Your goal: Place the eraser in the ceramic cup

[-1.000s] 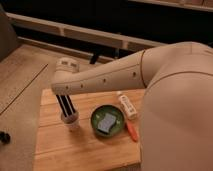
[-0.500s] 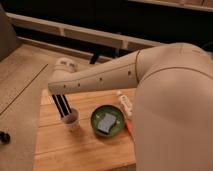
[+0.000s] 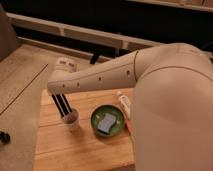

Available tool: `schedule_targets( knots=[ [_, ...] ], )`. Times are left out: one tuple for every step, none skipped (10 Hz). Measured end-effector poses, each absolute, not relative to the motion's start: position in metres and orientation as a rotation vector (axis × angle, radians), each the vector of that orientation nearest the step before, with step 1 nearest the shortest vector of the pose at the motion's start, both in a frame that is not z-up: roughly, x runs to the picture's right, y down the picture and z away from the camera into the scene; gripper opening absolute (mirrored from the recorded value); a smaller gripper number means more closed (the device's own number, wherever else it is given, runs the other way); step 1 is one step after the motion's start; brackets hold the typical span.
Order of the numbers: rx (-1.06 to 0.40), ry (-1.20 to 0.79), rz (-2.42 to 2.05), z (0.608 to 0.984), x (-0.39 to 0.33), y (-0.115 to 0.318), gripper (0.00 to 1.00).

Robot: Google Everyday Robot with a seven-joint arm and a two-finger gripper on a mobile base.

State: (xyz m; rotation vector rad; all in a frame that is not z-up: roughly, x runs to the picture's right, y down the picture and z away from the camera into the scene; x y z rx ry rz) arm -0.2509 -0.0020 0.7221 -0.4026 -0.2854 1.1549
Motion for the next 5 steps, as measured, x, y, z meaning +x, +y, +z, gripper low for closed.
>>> schedule_targets(
  knots=[
    [-0.402,-0.305,1.148,0.719,-0.253,-0.004,0.00],
    [-0.407,-0.328,1.139,0.714,-0.255,-0.002,0.00],
    [-0.413,-0.345,1.132,0.711,-0.255,0.001,0.00],
    [-0.418,-0.358,1.132,0.708,-0.253,0.004,0.00],
    [-0.418,-0.365,1.131,0.706,-0.251,0.006,0.00]
  ],
)
